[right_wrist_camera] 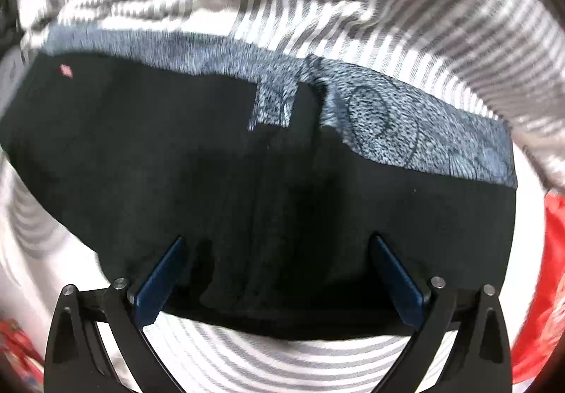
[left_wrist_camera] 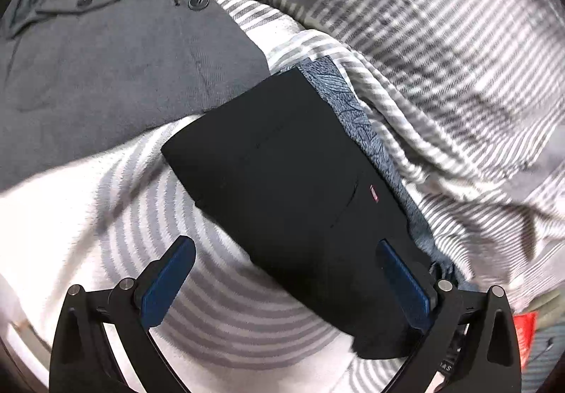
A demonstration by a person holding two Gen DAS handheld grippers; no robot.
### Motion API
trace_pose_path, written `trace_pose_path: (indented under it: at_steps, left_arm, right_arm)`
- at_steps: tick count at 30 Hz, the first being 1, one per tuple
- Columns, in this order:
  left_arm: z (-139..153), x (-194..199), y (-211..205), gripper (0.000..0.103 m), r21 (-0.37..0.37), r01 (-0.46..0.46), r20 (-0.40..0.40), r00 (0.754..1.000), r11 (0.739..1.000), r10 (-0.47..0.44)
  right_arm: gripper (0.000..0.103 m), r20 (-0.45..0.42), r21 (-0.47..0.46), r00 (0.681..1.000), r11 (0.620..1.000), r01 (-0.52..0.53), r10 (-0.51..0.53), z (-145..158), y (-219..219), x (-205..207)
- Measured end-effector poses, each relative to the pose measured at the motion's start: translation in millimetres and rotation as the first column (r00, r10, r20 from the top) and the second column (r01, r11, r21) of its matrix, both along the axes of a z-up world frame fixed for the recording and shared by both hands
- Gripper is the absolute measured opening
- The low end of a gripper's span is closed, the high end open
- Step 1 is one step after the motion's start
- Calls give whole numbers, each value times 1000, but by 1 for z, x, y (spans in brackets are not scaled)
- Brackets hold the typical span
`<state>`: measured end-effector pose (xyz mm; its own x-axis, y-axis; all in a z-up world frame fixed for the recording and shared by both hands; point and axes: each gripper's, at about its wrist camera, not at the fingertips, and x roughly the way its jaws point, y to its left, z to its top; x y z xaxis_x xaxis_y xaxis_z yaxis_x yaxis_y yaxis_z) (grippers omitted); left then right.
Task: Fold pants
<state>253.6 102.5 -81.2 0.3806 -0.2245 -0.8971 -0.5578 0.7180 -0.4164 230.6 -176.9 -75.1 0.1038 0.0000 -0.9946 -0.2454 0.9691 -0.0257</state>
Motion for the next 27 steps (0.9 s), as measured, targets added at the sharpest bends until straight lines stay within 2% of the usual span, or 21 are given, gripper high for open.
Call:
trace_pose_path:
  at_steps: [5,9,15,21,24,26,27]
  left_arm:
    - [-15,7,10,103,-24,-10,8,1000,1000,10]
    - [-27,14,16,103,-41,-16,3,1000,999,16]
    - [-38,18,25,103,-67,-33,-6,999,997,33]
    - [-44,23,28,103,-105,-55,-5,998,993,55]
    - [-46,28,26,103,-100,-57,-8,998,993,57]
    - [-45,29,24,97,-73,-57,-19,998,996,56]
    - [-45,30,23,90,-49,-56,-32,998,997,55]
  right_arm:
    - [93,-14,133,996,987,91,-90,18,-14,-3]
    - [81,-27,218,992,968,127,-124,31,-17,-5]
    - [76,-47,313,985,934,171,-164,39,-18,-1]
    - [68,-63,390,989,909,148,-135,52,-5,-2]
    - [68,-65,418,993,901,117,-99,57,9,-2]
    - [67,-66,429,995,898,99,-78,59,18,-1]
    - [67,-68,434,995,896,96,-74,60,21,0]
